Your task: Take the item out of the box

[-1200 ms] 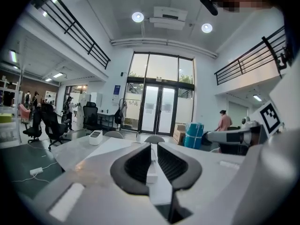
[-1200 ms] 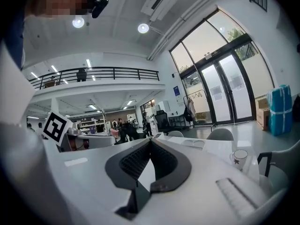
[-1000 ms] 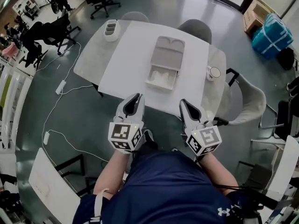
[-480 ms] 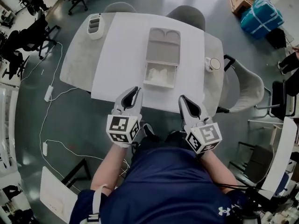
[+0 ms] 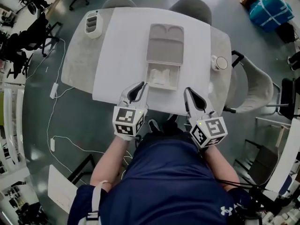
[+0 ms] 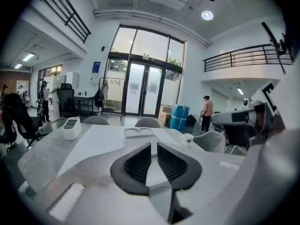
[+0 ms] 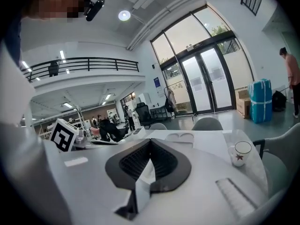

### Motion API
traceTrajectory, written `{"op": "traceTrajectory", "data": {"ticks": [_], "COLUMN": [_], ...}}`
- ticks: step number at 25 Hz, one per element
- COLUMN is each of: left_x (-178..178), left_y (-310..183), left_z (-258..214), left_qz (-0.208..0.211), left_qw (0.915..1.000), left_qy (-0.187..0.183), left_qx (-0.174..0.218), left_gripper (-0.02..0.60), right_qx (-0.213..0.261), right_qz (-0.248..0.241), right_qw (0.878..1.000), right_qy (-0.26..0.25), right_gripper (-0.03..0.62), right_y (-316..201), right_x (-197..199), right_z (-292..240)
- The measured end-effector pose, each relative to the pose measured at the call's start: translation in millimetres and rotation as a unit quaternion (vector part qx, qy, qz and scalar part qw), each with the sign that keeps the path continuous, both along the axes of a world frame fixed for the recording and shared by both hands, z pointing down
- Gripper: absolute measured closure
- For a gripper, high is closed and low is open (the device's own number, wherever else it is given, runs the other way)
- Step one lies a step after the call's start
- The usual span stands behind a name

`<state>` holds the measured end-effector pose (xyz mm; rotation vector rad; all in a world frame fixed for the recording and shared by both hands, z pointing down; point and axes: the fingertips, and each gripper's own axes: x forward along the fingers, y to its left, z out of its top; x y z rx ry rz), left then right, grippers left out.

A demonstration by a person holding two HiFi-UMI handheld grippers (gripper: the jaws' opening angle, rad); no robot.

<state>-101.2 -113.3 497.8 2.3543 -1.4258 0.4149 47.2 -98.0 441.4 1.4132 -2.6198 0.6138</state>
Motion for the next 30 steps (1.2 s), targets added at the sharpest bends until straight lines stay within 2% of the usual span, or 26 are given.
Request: {"op": "traceTrajectory", "data": {"ticks": [5,7,11,18,22,27,30], "left_x": [0.1,6.1,20.9,56.2,66.7,70.3,71.0], "left_y": [-28.3,-39.0,-51.5,-63.5,-61.6,-61.5,-58.0], "left_z": [16.7,27.2,57.8,104.1,140.3,186.5,205.4], "left_qz": [-0.012,-0.004,0.049,0.117,0.172,0.248,0.279], "left_qw": [0.9989,0.9977,0.9898,0.9717,0.9498,0.9103,0.8915], "left_qy": [-0.044,-0.063,-0.118,-0.166,-0.206,-0.263,-0.278], "left_qx": [-0.013,-0.024,-0.062,-0.121,-0.16,-0.202,-0.223], "left_gripper": [0.536,0.537,0.535,0.534,0.526,0.49,0.479], "right_qx": [-0.005,-0.009,-0.011,0.005,0.021,0.025,0.021], "right_qz": [-0.011,-0.01,-0.01,-0.017,-0.027,-0.016,-0.003], "right_qw": [1.0,1.0,1.0,1.0,0.999,0.999,0.999], "right_qy": [-0.018,-0.022,-0.024,-0.007,0.014,0.031,0.04], "right_gripper": [0.592,0.592,0.592,0.592,0.592,0.592,0.592], "right_y": [-30.5,-43.2,-72.9,-119.4,-138.6,-152.7,-151.2], "right_x": [9.7,18.2,31.4,46.2,37.1,25.5,22.0], "right_z": [6.7,11.1,16.5,22.7,19.6,19.6,21.4]}}
